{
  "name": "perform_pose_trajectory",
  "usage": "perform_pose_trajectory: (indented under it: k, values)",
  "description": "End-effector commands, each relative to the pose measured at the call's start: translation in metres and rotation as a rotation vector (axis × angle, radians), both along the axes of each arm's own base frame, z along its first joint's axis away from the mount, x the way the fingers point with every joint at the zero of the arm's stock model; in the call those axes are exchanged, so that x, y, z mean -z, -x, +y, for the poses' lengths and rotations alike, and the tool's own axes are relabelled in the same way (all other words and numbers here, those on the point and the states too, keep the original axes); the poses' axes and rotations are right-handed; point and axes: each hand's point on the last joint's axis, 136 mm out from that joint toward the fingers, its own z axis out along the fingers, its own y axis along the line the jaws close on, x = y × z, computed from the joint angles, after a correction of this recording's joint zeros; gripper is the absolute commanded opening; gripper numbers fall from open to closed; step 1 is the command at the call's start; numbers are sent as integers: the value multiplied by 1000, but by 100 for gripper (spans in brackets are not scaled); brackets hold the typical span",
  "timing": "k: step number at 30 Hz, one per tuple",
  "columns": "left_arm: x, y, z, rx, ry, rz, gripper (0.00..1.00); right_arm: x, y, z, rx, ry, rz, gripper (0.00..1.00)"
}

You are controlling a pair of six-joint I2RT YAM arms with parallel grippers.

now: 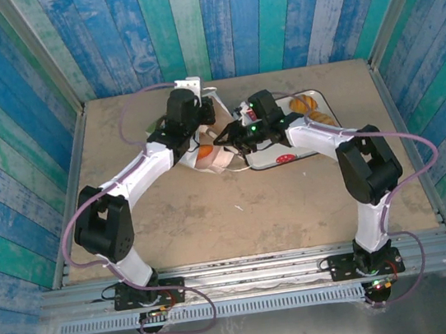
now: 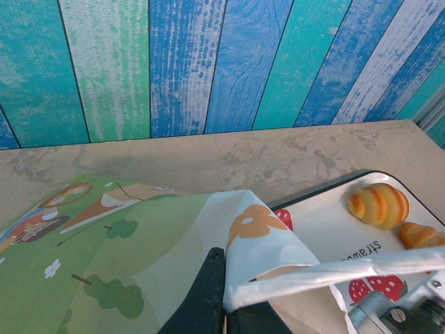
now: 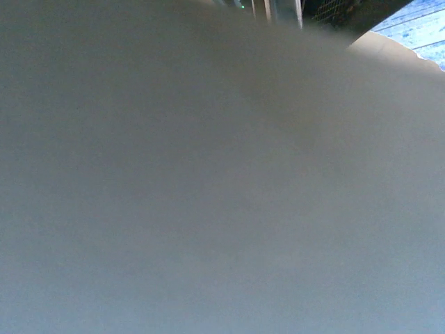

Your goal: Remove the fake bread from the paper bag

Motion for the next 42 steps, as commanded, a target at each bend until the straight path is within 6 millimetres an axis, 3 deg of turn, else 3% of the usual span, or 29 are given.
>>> perform_pose_trajectory:
  k: [1,14,27,37,42]
  values:
    - [-15,0,-5,14,49,-45,0,-16,-6,12,-16,-46,-37,53]
    - [-17,0,-1,3,36,-51,0,-25,-3,10,-4,-89,-57,56]
    - [-19,2,-2,6,42,-53,0,0,-11,15,-2,-51,-9,53]
    - [-17,1,1,-6,33,-54,0,1,-8,8,-7,11,-35,31]
    - [-17,0,5,-27,25,-56,0,-10,-2,0,-13,37,-69,27]
